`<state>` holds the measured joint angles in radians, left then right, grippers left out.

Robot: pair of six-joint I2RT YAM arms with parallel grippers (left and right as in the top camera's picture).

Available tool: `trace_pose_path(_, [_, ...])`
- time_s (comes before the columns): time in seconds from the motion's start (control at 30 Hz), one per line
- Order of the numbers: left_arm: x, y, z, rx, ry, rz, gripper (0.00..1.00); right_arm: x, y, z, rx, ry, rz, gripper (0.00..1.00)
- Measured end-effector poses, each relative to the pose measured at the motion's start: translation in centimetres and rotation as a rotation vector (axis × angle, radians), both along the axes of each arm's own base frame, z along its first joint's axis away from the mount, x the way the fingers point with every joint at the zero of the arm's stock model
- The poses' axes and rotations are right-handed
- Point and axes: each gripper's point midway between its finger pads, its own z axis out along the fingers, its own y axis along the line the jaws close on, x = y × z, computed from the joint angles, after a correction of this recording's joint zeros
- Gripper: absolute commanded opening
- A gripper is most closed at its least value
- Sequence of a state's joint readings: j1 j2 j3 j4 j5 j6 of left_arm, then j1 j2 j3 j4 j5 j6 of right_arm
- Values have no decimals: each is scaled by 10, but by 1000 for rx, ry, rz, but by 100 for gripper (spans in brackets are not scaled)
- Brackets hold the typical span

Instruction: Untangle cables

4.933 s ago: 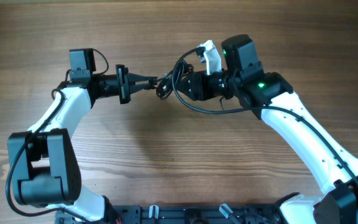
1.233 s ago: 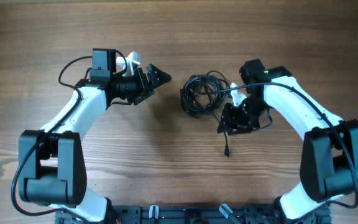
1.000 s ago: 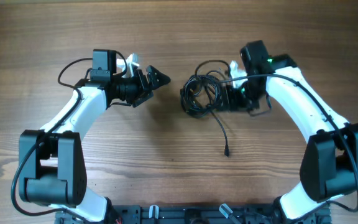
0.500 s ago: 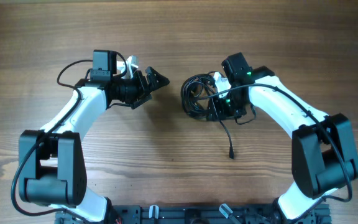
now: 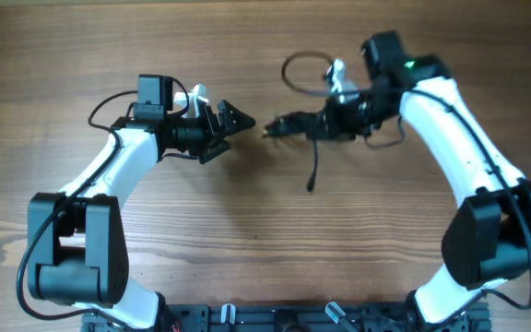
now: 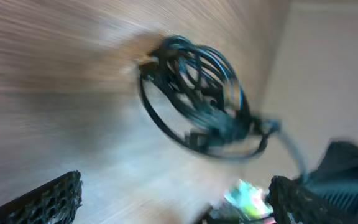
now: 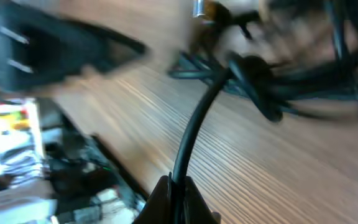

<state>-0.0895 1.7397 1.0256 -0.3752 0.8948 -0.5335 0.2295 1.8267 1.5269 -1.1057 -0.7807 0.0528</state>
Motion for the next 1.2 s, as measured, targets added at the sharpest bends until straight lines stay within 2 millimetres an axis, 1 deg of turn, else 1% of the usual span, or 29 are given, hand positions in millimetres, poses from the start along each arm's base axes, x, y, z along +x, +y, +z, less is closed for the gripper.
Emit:
trace_pose_path(0.03, [-4,-5,7,-51,10,-22,100,5,5,14,58,-20,3,4])
trace_pose_path(0.13, [-9,-14,20,-147,54,-39,100,2,17,32,171,-11,27,4])
trace_pose_path(0.2, [-4,-19,32,-215,72,-25,100,-1,24,43,245,2,41,4])
trace_pose_path(0.27, [8,-22,47,-281,99,18,100,-2,30,54,319,-3,58,4])
trace_pose_path(0.33, [9,-23,50,-311,179,62,100,0,33,61,359,-19,69,4])
trace_pose_path(0.4, [7,-28,50,-325,242,79,100,4,35,65,384,-42,73,4])
trace_pose_path(0.47, [1,-39,51,-335,301,73,100,14,39,72,414,-85,71,4])
trace_pose_path(0.53, [-3,-46,52,-343,329,64,100,25,42,77,432,-131,64,4])
trace_pose_path(0.77, [-8,-46,59,-409,539,122,100,47,42,79,402,-162,-11,4])
trace_pose_path(0.83, [-6,-45,57,-409,594,167,100,49,44,81,408,-107,-54,4])
trace_pose_path(0.9, [-1,-43,51,-390,618,226,100,47,47,80,407,-50,-83,4])
trace_pose_path(1.0, [8,-37,42,-361,645,322,100,43,56,82,411,0,-95,4])
trace_pose_path(1.1, [12,-35,37,-364,724,406,99,46,63,87,429,28,-121,4])
trace_pose_path(1.13, [13,-34,37,-367,743,426,93,48,64,89,433,34,-130,4])
trace_pose_path(1.17, [15,-34,37,-370,756,443,77,48,65,90,437,47,-138,4])
trace_pose_path(1.2, [20,-32,36,-373,760,476,52,47,67,90,439,59,-142,4])
